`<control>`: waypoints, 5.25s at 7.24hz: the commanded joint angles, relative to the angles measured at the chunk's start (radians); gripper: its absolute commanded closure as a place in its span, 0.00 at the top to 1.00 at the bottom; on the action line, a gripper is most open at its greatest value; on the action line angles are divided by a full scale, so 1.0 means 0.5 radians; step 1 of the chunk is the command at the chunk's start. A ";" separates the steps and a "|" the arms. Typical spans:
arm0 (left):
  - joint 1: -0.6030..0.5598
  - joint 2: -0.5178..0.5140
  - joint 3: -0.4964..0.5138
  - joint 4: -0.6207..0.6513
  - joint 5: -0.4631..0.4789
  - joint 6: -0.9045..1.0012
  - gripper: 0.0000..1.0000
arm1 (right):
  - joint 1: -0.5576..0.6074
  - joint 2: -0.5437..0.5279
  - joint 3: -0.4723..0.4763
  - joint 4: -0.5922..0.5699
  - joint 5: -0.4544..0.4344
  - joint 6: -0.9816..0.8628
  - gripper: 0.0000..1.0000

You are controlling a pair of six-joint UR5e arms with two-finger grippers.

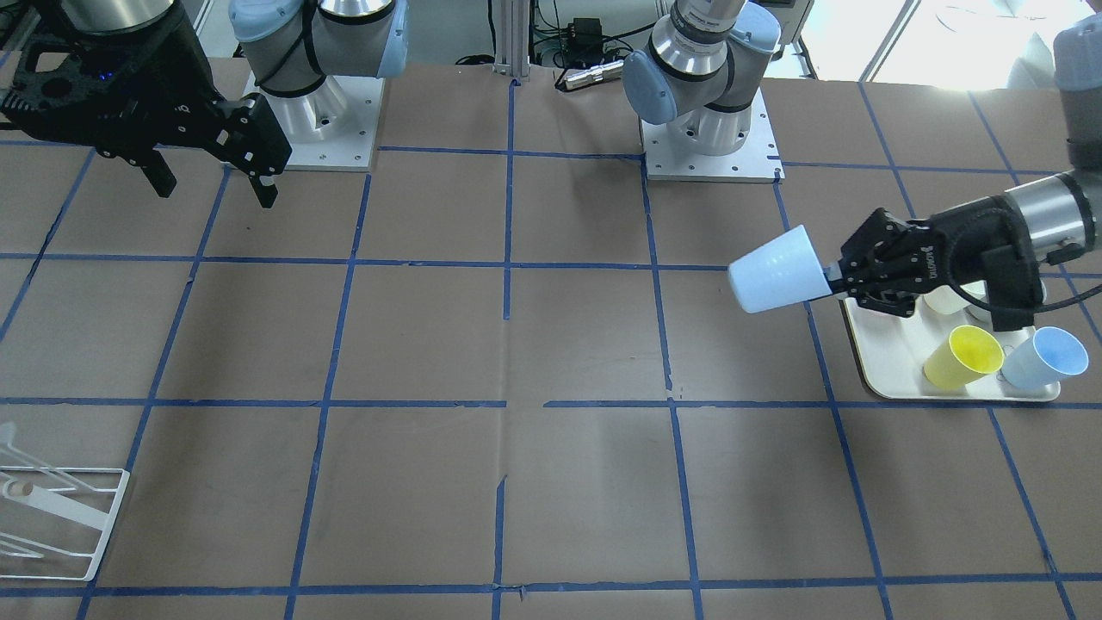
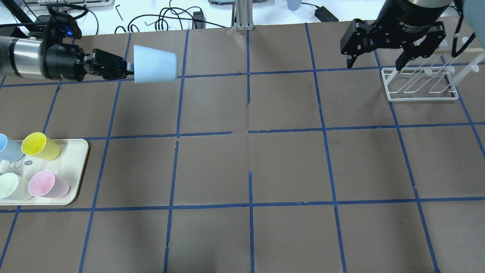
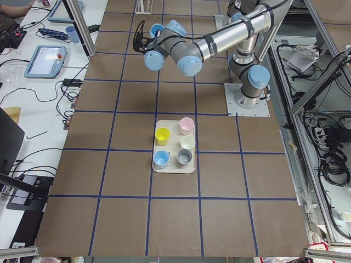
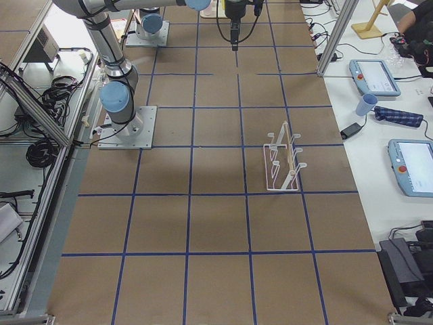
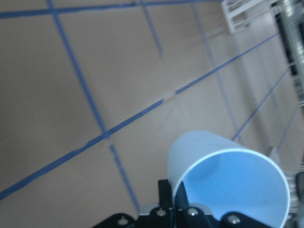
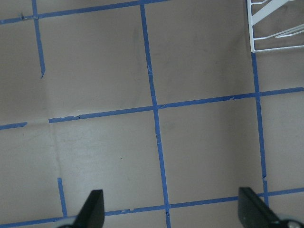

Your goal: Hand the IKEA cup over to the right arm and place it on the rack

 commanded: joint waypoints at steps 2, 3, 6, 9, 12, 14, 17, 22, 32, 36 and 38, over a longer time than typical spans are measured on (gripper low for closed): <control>-0.520 0.071 -0.289 -0.119 -1.017 0.079 0.00 | -0.177 0.003 -0.057 0.223 0.308 -0.009 1.00; -0.603 0.098 -0.339 -0.094 -1.160 0.085 0.00 | -0.330 0.003 -0.118 0.401 0.464 -0.088 1.00; -0.668 0.043 -0.456 -0.005 -1.171 0.174 0.00 | -0.769 0.006 -0.153 0.742 0.912 -0.284 1.00; -0.784 0.061 -0.459 -0.005 -1.314 0.159 0.00 | -1.095 0.022 -0.125 1.183 1.412 -0.498 1.00; -0.953 0.034 -0.459 0.047 -1.545 0.162 0.00 | -1.083 0.007 0.037 1.567 1.799 -0.570 1.00; -0.966 0.040 -0.459 0.050 -1.548 0.162 0.00 | -1.047 0.003 0.084 1.752 1.999 -0.555 1.00; -0.966 0.028 -0.459 0.050 -1.548 0.165 0.00 | -0.814 0.040 0.084 1.839 2.333 -0.509 1.00; -0.972 0.049 -0.459 0.047 -1.551 0.165 0.00 | -0.511 0.089 0.084 1.131 2.316 0.401 1.00; -0.972 0.049 -0.459 0.047 -1.542 0.165 0.00 | -0.362 0.209 0.047 0.980 2.199 0.433 0.88; -0.972 0.046 -0.459 0.047 -1.530 0.165 0.00 | -0.362 0.215 -0.018 0.970 2.199 0.467 0.63; -0.966 0.052 -0.456 0.038 -1.517 0.144 0.48 | -0.362 0.218 -0.021 0.970 2.193 0.467 0.55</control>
